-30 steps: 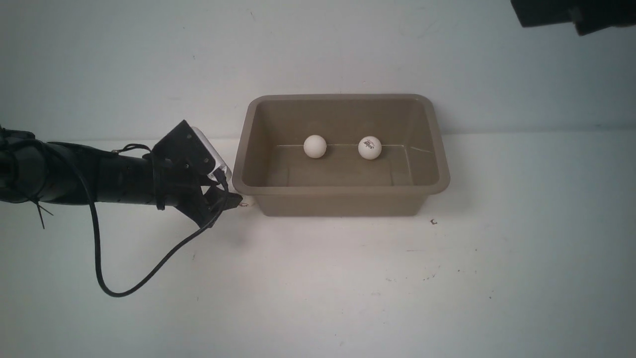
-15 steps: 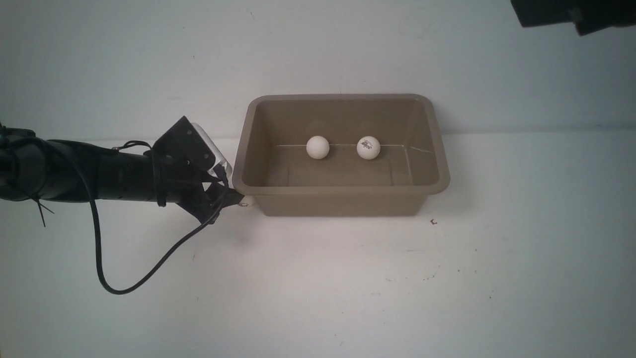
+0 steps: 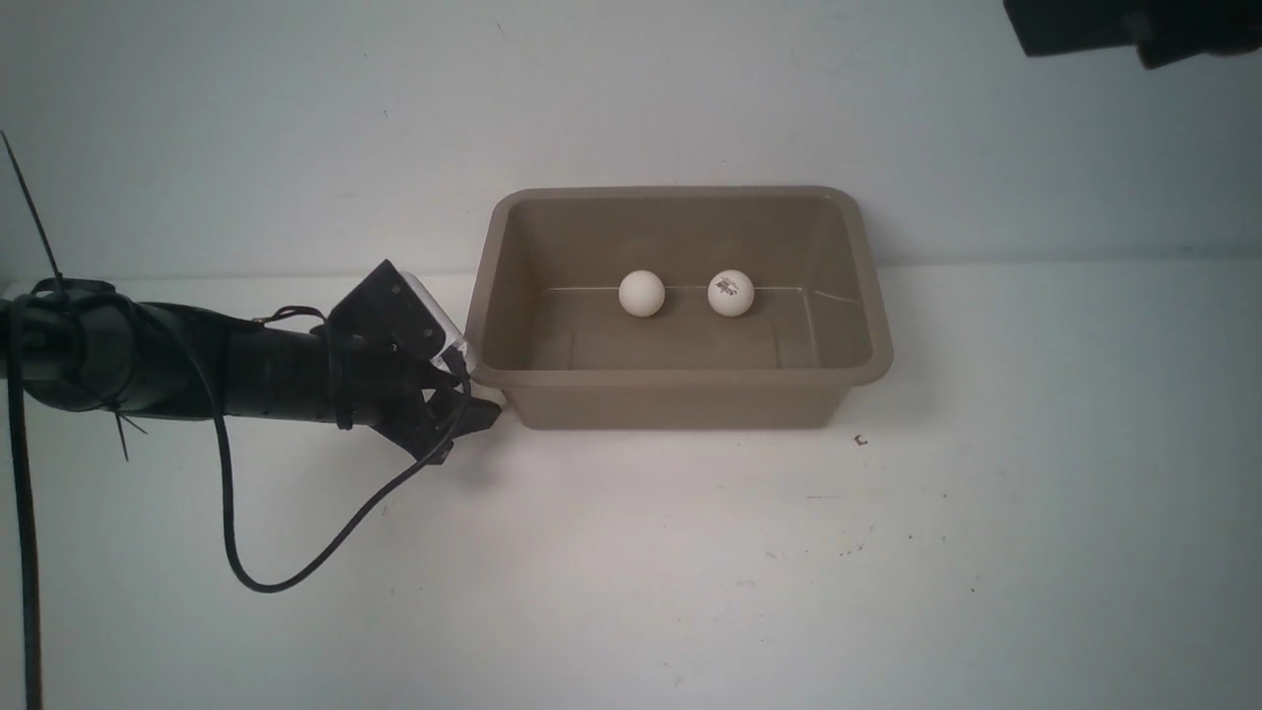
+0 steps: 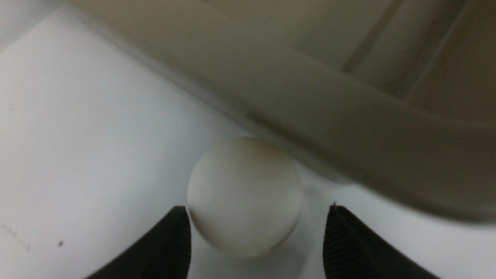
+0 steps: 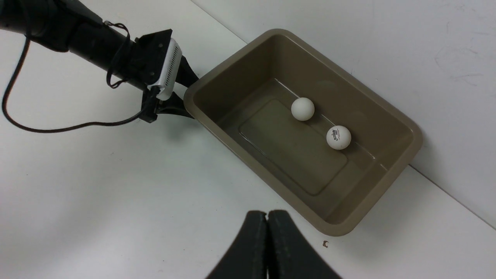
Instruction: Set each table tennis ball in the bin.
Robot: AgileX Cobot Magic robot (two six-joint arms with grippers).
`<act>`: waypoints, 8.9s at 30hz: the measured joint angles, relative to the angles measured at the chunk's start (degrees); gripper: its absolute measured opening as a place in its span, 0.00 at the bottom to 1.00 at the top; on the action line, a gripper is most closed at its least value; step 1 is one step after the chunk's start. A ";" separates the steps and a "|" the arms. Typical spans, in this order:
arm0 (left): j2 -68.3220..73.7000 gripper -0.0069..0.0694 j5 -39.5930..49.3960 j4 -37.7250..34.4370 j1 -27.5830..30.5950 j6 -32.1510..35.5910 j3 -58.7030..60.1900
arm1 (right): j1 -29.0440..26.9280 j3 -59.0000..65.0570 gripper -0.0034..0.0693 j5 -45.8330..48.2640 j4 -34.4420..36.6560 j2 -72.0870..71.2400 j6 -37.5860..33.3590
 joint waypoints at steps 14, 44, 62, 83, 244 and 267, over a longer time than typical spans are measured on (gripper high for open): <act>3.25 0.55 -4.36 -4.10 -2.20 0.00 -3.71 | 0.00 0.00 0.03 0.05 0.47 0.00 0.00; -14.58 0.55 -19.83 -6.65 -14.61 -4.69 -2.56 | 0.00 7.69 0.03 -2.82 -2.99 -0.03 -0.55; -10.34 0.61 -14.42 -8.59 -15.80 -6.16 -6.61 | 0.00 8.43 0.03 0.02 -2.09 -12.45 -0.14; -42.44 0.13 -18.15 1.14 -15.80 -25.05 6.88 | 0.00 36.72 0.03 -12.25 -21.13 -35.72 13.16; -124.69 0.09 -15.32 67.91 10.36 -106.00 73.11 | 0.00 77.49 0.03 -30.22 -33.18 -67.50 38.63; -124.69 0.09 -15.19 64.49 10.36 -106.44 73.11 | 0.00 77.49 0.03 -30.22 -33.18 -67.50 38.63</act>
